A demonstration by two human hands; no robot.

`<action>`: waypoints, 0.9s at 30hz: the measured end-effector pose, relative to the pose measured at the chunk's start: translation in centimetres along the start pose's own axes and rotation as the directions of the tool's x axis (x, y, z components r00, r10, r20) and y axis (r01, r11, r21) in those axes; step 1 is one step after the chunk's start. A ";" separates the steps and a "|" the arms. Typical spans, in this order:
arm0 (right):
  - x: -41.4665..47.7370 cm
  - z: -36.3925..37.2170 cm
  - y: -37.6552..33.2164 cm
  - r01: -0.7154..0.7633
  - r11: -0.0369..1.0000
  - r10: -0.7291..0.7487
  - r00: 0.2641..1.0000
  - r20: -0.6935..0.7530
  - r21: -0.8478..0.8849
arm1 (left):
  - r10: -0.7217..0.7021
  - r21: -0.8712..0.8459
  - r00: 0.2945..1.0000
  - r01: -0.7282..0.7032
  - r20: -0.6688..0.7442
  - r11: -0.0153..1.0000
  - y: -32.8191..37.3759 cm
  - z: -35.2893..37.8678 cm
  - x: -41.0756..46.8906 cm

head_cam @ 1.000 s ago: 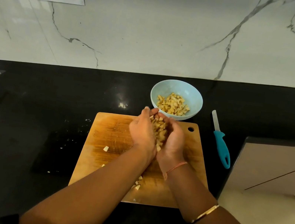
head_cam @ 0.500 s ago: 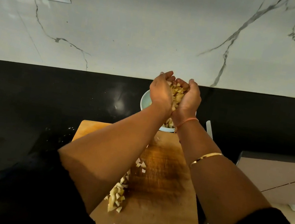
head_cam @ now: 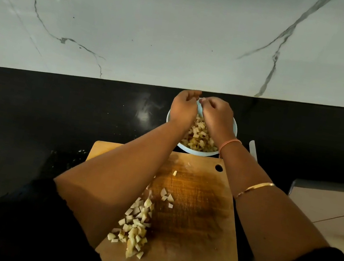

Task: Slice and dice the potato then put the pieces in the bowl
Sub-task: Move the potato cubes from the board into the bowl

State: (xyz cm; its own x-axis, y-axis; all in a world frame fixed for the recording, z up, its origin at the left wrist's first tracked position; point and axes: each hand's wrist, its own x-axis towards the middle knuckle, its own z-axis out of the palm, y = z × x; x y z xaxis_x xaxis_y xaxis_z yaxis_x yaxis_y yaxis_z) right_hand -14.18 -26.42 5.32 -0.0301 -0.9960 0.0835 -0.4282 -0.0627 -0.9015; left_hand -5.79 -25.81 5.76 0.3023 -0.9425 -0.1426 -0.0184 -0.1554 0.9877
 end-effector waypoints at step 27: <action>-14.2 5.4 1.1 0.108 0.994 -0.113 0.903 0.414 0.035 | -0.095 -0.057 0.995 0.096 0.027 0.994 -3.9 -17.3 -9.9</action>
State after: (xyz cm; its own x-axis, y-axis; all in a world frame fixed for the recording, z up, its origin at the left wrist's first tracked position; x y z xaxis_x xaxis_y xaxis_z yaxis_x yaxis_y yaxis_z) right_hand -9.32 -12.72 0.88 0.3949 -0.9187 0.0016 -0.3969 -0.1722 -0.9015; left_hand 7.75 -10.72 4.42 0.2771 -0.9311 -0.2373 0.0647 -0.2283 0.9714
